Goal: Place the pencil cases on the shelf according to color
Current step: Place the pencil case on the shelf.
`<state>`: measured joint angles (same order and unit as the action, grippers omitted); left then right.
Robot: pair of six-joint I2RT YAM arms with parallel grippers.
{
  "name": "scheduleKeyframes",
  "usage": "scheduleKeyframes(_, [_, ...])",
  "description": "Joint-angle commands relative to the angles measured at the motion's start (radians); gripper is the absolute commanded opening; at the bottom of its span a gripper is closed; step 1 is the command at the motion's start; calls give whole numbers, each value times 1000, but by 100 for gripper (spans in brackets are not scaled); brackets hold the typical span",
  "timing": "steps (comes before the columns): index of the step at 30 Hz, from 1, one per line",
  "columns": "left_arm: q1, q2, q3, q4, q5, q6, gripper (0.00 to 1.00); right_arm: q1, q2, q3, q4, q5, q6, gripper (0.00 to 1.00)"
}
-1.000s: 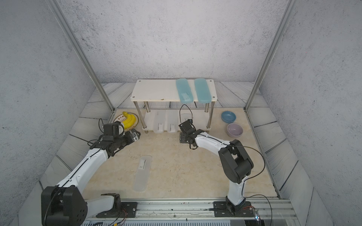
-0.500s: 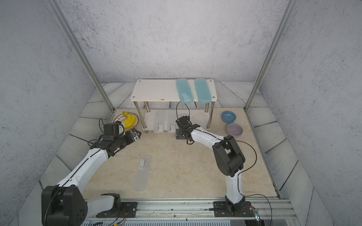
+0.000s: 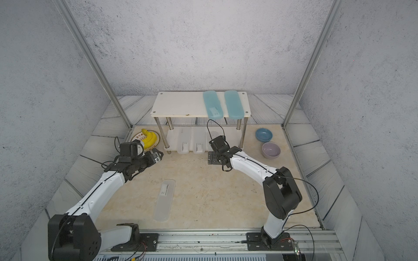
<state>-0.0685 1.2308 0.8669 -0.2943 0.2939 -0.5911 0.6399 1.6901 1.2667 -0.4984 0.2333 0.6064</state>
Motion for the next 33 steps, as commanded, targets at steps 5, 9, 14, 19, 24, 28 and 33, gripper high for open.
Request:
scheduleKeyframes(5, [-4, -17, 7, 3, -4, 7, 99, 15, -123, -163, 23, -31, 49, 90])
scheduleKeyframes(9, [-4, -14, 4, 10, 2, 3, 99, 15, -139, -233, 68, -53, 68, 53])
scheduleKeyframes(14, [-5, -11, 2, 9, 5, 2, 99, 13, -38, -192, 90, -58, 69, 32])
scheduleKeyframes(19, [-6, -8, 4, 8, 4, 4, 99, 8, 86, -99, 137, -67, 56, 27])
scheduleKeyframes(24, [-7, -4, 3, 9, 1, 7, 99, -8, 189, 18, 136, -64, 27, 25])
scheduleKeyframes(28, [-8, 15, 3, 17, 14, 2, 99, -19, 252, 93, 129, -66, 1, 24])
scheduleKeyframes(33, [-7, 38, 15, 8, 27, 3, 99, -32, 309, 177, 106, -41, -17, 24])
